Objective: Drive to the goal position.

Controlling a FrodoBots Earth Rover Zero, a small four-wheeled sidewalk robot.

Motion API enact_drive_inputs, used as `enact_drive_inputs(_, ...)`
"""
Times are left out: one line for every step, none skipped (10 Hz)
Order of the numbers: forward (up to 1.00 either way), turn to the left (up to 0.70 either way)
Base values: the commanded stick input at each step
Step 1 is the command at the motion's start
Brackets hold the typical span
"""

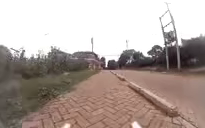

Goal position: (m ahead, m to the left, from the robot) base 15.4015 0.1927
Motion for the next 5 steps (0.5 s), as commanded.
enact_drive_inputs(0.70, 0.10)
enact_drive_inputs(0.70, 0.08)
enact_drive_inputs(0.70, 0.07)
enact_drive_inputs(0.70, 0.04)
enact_drive_inputs(0.70, 0.01)
